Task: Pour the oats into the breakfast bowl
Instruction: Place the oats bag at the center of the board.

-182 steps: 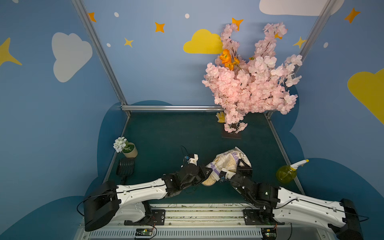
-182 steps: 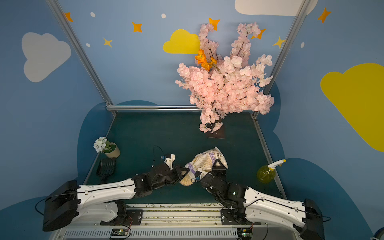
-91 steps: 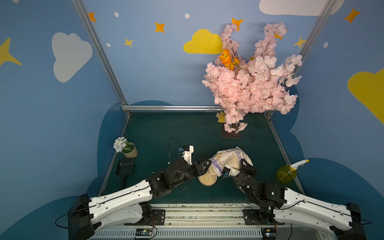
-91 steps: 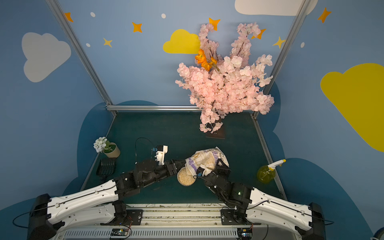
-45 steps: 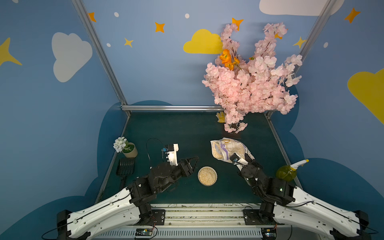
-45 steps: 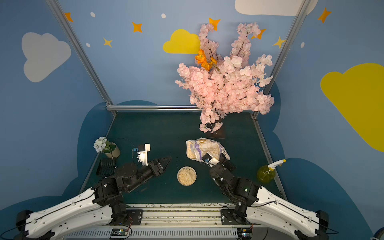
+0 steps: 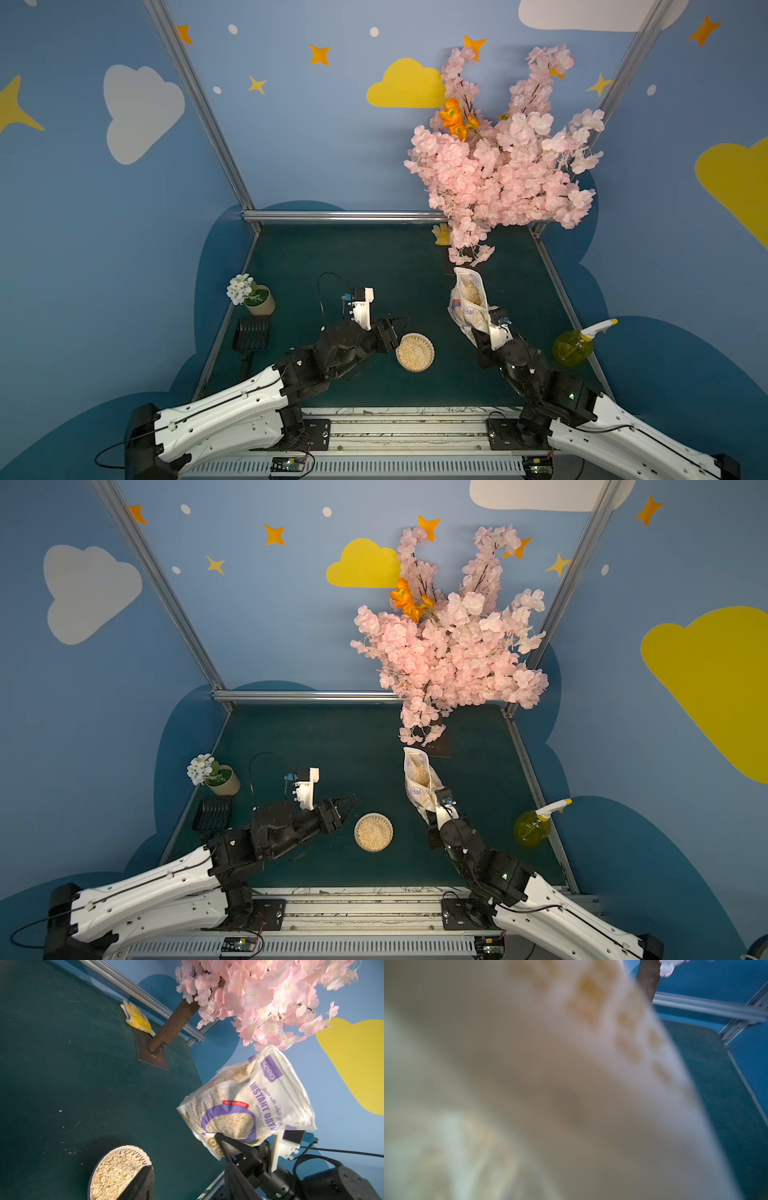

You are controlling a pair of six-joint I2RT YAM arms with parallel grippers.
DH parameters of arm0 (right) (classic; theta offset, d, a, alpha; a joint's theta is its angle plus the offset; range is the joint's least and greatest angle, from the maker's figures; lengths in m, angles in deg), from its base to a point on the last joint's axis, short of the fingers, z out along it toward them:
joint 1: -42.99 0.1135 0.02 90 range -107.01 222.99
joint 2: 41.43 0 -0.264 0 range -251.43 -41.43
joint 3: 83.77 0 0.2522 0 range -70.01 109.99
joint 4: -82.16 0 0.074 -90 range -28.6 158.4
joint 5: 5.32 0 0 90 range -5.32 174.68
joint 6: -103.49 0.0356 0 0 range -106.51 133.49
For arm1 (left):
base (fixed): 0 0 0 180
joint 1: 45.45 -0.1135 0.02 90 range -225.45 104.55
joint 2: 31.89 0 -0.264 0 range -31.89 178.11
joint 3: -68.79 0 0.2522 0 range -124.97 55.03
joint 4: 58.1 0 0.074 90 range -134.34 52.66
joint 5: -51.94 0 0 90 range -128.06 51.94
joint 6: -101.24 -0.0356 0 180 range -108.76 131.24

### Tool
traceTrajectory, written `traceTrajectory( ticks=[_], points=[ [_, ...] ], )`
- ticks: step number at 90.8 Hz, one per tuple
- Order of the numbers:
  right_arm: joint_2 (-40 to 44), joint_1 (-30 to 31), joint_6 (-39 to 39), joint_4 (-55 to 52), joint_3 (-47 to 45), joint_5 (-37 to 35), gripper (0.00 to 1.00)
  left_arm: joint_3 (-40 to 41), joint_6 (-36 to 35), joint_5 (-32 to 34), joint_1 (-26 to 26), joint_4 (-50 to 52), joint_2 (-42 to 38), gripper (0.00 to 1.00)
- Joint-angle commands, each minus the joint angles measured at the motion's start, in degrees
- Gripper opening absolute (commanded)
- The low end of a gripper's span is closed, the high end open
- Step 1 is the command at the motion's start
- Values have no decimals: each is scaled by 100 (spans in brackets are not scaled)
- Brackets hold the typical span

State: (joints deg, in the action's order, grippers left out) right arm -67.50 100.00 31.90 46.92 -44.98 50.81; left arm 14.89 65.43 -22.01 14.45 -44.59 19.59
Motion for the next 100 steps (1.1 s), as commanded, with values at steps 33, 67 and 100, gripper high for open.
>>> traceTrajectory(
  ticks=[33,67,100],
  points=[
    [64,-104,1654,1476,-849,-411,0,-72,305,-307,74,-379,558,59],
    [-996,-339,1729,2672,-1315,-59,14,110,503,-352,123,-576,910,57],
    [-2242,-515,1562,3640,-1342,545,49,235,678,-408,154,-735,1071,56]
  ],
)
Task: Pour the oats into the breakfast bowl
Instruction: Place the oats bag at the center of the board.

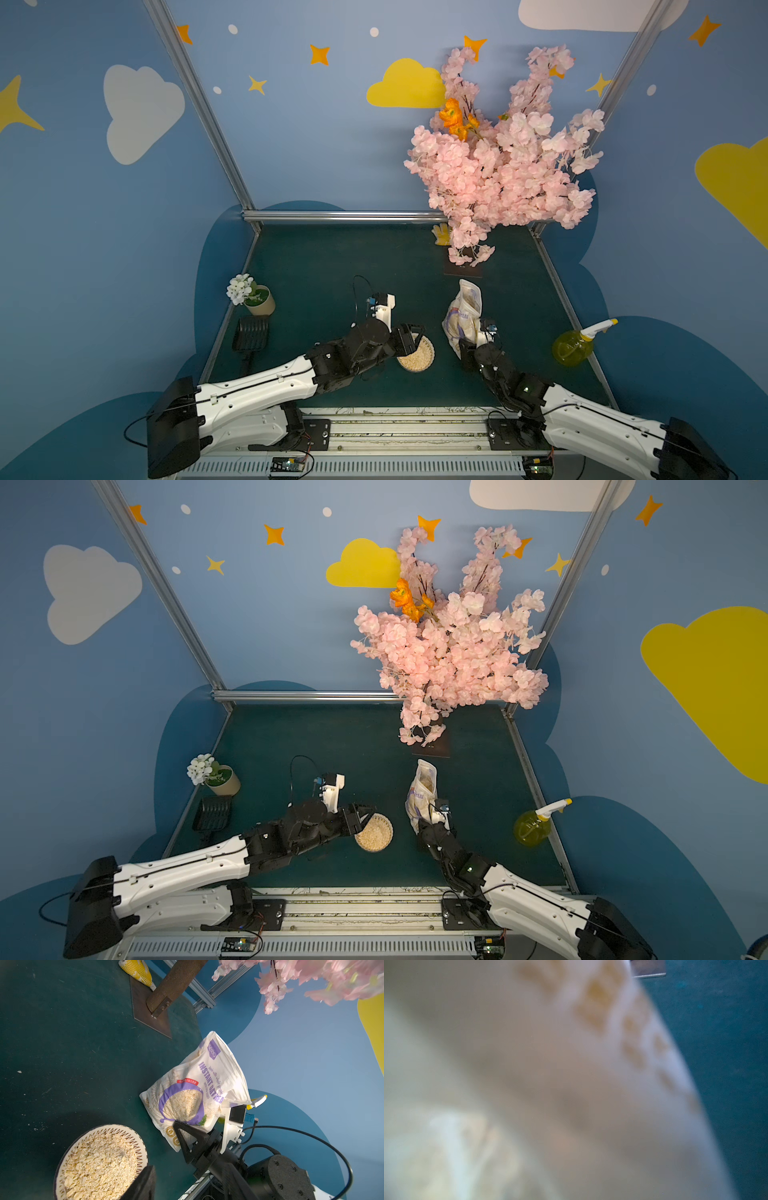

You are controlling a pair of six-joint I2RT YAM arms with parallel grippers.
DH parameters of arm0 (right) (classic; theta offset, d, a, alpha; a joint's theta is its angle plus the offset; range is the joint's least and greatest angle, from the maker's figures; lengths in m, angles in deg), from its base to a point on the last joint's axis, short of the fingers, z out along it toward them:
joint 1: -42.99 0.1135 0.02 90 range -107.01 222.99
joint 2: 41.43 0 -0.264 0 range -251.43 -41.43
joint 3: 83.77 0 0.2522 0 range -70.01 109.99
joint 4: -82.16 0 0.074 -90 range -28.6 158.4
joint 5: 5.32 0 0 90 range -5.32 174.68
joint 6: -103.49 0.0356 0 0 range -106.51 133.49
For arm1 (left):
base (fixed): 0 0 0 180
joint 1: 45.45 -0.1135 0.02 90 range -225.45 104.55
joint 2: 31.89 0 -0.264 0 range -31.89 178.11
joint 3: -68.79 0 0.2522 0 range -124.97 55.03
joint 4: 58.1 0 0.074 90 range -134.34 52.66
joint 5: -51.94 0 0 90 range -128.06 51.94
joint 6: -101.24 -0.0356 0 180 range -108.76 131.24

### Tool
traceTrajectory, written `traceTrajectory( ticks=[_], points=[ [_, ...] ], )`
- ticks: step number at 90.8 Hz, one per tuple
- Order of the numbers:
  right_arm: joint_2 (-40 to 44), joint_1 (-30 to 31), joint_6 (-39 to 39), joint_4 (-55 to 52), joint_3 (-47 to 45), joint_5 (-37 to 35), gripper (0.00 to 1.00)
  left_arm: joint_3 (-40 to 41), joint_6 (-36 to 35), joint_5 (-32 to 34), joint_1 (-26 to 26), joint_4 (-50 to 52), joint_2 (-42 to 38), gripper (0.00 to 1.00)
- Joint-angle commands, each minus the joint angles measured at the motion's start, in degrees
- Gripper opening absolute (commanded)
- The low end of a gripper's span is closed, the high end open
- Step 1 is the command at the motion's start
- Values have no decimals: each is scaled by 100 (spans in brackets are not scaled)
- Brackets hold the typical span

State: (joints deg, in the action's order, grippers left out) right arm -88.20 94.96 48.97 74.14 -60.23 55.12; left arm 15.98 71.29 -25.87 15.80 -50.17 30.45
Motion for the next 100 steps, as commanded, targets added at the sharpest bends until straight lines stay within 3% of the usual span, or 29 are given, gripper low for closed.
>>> traceTrajectory(
  ticks=[1,12,39,60,79,100],
  points=[
    [-205,-10,-151,915,183,112,51,139,98,-18,18,-180,-18,56],
    [-290,-26,-169,721,181,152,71,300,242,3,18,-345,-87,56],
    [363,-29,40,-532,405,-19,95,418,314,75,24,-437,-138,56],
    [871,-9,-82,-2183,1215,165,98,369,256,67,18,-394,-136,56],
    [1157,16,-477,-3504,2191,376,98,101,-21,221,18,263,-275,56],
    [529,8,-895,-5449,4183,441,98,142,-181,460,25,579,-554,58]
  ],
)
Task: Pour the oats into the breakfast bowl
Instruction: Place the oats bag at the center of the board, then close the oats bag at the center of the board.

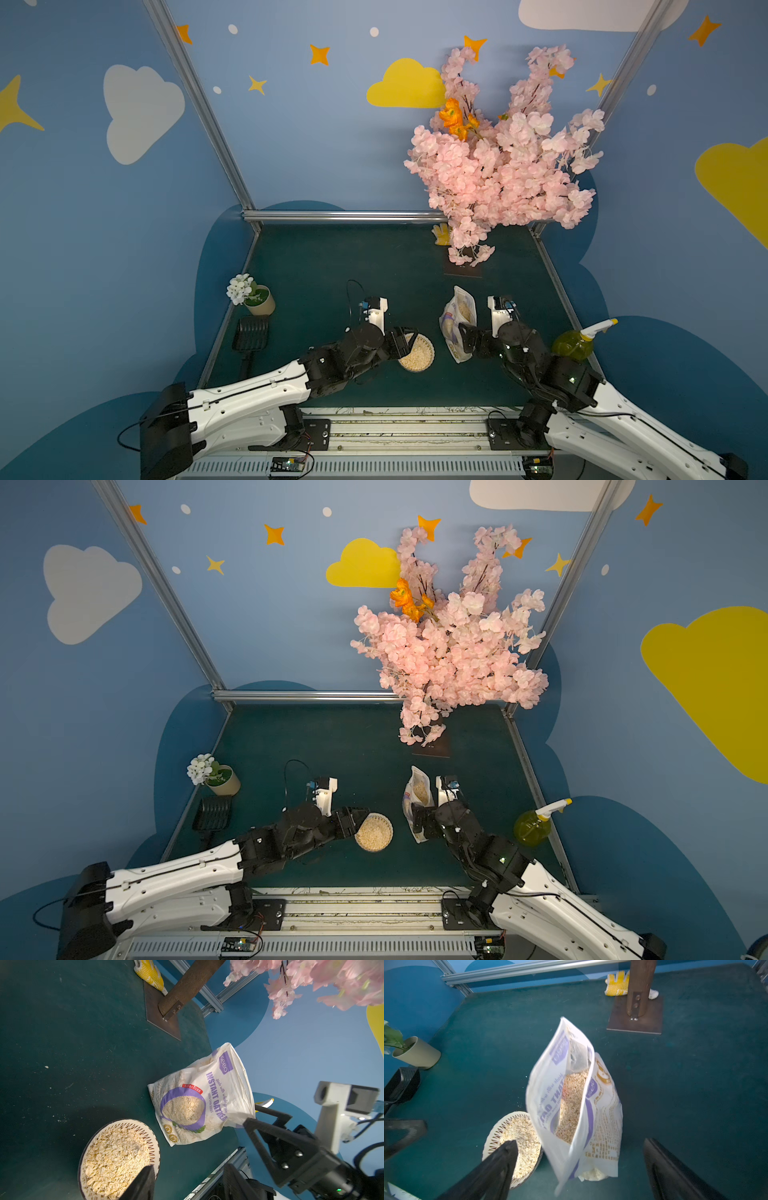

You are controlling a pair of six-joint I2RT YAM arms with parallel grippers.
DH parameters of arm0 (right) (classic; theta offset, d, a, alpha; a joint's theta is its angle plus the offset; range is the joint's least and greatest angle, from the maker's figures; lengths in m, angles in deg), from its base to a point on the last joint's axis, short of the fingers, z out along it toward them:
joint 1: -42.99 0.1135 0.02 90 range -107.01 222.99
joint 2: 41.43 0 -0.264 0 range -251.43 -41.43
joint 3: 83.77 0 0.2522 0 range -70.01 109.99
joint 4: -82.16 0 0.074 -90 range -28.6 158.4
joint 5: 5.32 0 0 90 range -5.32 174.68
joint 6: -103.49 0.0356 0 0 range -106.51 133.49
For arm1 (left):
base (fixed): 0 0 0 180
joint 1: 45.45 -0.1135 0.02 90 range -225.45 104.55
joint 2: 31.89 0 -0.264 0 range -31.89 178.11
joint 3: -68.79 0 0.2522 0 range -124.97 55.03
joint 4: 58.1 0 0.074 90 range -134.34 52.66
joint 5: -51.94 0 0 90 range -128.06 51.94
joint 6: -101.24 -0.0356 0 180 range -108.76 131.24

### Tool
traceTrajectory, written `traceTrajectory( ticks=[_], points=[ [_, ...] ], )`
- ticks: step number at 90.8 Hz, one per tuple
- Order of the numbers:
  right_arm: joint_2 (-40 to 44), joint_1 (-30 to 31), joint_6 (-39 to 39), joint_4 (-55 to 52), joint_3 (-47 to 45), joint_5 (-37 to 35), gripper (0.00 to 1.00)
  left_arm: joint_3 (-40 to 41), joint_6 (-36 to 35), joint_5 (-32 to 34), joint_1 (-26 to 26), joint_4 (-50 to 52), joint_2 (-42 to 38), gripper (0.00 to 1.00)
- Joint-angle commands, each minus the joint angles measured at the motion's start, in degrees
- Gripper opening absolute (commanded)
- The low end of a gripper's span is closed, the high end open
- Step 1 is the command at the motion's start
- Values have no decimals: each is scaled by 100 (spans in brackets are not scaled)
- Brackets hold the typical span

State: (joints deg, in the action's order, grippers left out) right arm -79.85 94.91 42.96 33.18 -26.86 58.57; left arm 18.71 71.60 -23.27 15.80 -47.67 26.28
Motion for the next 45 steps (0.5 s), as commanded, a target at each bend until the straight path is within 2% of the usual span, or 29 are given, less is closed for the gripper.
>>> traceTrajectory(
  ticks=[1,18,23,26,29,45],
  points=[
    [-364,7,-303,-1442,937,101,98,-131,-215,209,21,345,-138,58],
    [-1337,-4,-315,-2728,2121,279,95,-91,-218,184,18,438,-175,58],
    [-1599,-2,-278,-2936,2322,376,83,-72,-208,183,18,439,-171,58],
    [-1712,-2,-260,-2998,2398,426,70,-61,-189,178,18,434,-170,58],
    [-1820,0,-247,-3023,2444,480,64,-56,-178,168,23,420,-165,58],
    [-2181,-7,-280,-2921,2379,623,63,-34,-164,66,18,339,-131,58]
  ],
)
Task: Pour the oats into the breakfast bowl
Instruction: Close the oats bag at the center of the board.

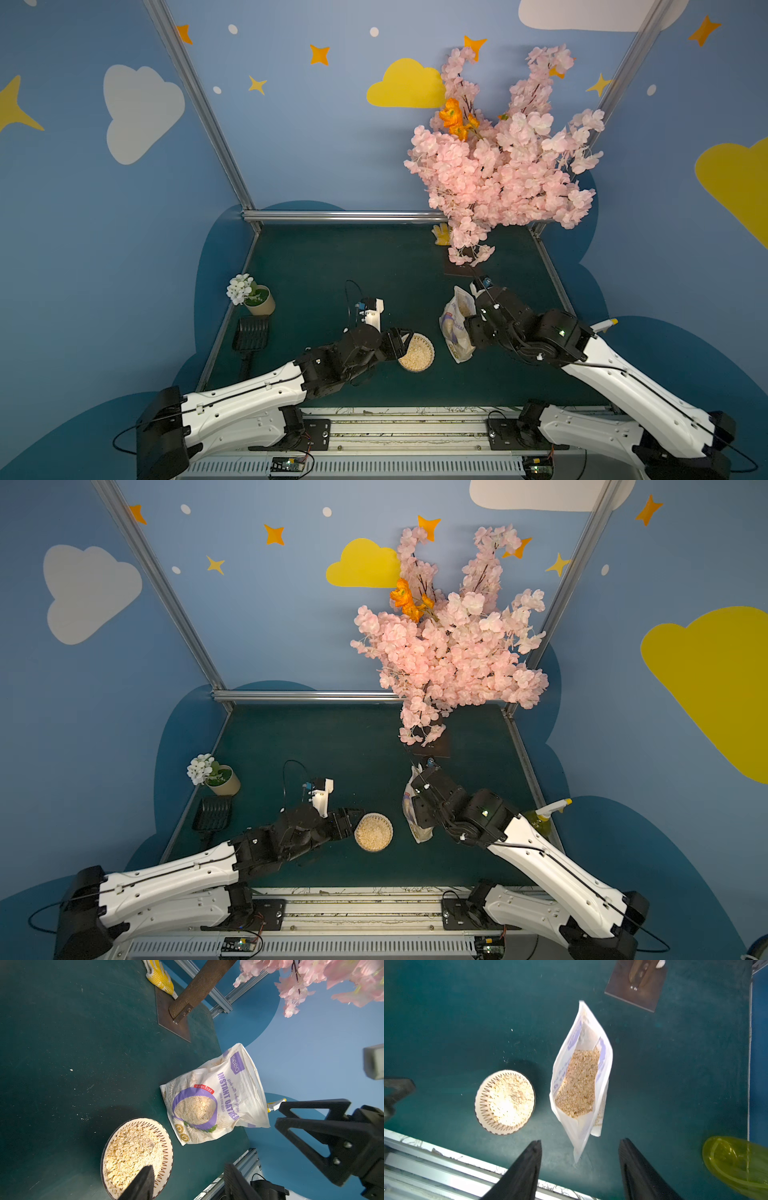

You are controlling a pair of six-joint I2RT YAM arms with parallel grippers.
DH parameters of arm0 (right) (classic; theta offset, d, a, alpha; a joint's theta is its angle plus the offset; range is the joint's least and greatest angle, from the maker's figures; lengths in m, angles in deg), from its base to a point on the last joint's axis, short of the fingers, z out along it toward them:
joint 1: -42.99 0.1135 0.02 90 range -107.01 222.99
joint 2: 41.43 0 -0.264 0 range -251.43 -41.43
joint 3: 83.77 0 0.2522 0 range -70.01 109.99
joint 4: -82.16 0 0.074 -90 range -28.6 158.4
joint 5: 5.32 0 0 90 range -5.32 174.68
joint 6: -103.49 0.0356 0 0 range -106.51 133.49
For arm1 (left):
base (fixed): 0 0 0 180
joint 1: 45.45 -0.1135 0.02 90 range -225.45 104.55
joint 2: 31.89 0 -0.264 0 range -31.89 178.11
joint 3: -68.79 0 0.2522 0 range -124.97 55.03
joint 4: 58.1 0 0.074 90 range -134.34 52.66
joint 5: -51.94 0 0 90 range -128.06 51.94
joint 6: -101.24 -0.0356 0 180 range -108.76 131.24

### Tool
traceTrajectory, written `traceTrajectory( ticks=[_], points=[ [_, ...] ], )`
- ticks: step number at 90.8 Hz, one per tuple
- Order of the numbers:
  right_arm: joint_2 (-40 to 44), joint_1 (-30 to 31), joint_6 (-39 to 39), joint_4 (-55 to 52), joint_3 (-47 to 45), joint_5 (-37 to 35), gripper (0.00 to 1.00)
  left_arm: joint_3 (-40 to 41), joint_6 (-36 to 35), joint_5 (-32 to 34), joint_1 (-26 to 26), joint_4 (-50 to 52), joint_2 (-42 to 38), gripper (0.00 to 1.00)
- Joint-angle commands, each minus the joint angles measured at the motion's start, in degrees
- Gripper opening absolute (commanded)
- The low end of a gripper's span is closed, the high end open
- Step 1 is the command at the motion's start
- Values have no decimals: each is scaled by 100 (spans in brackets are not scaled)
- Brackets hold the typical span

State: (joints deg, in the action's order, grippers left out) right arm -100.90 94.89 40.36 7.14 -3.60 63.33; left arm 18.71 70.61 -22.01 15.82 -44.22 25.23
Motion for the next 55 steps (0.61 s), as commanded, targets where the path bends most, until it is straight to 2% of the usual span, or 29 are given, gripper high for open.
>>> traceTrajectory(
  ticks=[1,18,34,38,55],
  points=[
    [-93,-4,-26,-304,41,156,63,-29,-66,-64,16,-9,-26,58],
    [-338,-4,-72,28,-155,137,61,69,-1,-59,15,-115,-50,58],
    [-691,-13,-132,88,-21,-48,40,93,68,-40,21,-113,-61,58],
    [-761,-13,-146,109,-2,-85,38,113,90,-21,16,-132,-65,58],
    [-1073,-14,-201,-32,54,-163,41,130,121,-15,16,-179,-51,58]
  ],
)
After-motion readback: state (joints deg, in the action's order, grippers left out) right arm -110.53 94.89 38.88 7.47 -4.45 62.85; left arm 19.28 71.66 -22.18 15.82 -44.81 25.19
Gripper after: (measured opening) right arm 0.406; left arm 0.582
